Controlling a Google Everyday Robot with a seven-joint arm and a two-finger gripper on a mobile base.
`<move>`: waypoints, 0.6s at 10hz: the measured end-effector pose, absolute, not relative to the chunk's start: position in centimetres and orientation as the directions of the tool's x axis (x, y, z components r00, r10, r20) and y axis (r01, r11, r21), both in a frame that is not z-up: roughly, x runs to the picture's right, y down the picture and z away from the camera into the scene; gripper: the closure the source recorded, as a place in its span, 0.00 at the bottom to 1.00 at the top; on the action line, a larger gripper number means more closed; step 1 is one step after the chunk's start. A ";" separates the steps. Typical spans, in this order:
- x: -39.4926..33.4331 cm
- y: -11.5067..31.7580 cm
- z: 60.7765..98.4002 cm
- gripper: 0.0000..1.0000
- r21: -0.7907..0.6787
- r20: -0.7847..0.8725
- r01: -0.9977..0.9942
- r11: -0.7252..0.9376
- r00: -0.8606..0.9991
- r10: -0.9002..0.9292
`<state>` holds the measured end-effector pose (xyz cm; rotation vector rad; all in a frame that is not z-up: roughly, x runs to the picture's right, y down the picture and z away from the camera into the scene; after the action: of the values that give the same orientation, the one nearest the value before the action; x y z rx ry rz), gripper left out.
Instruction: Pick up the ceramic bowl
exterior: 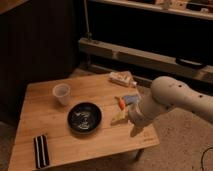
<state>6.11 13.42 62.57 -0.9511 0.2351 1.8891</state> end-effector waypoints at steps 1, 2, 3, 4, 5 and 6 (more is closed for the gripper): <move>5.6 11.5 64.7 0.35 -0.252 -0.676 -0.825 -0.506 -0.224 0.702; 4.7 8.8 67.2 0.35 -0.281 -0.644 -0.821 -0.497 -0.223 0.732; 3.5 6.7 69.3 0.35 -0.296 -0.616 -0.824 -0.483 -0.222 0.756; 2.2 5.3 70.9 0.35 -0.304 -0.593 -0.830 -0.468 -0.219 0.775; 0.4 4.0 72.4 0.35 -0.312 -0.569 -0.837 -0.449 -0.214 0.794; -0.9 3.5 73.5 0.35 -0.313 -0.556 -0.844 -0.435 -0.209 0.805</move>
<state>-0.91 3.54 73.52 -0.8063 0.0694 1.8542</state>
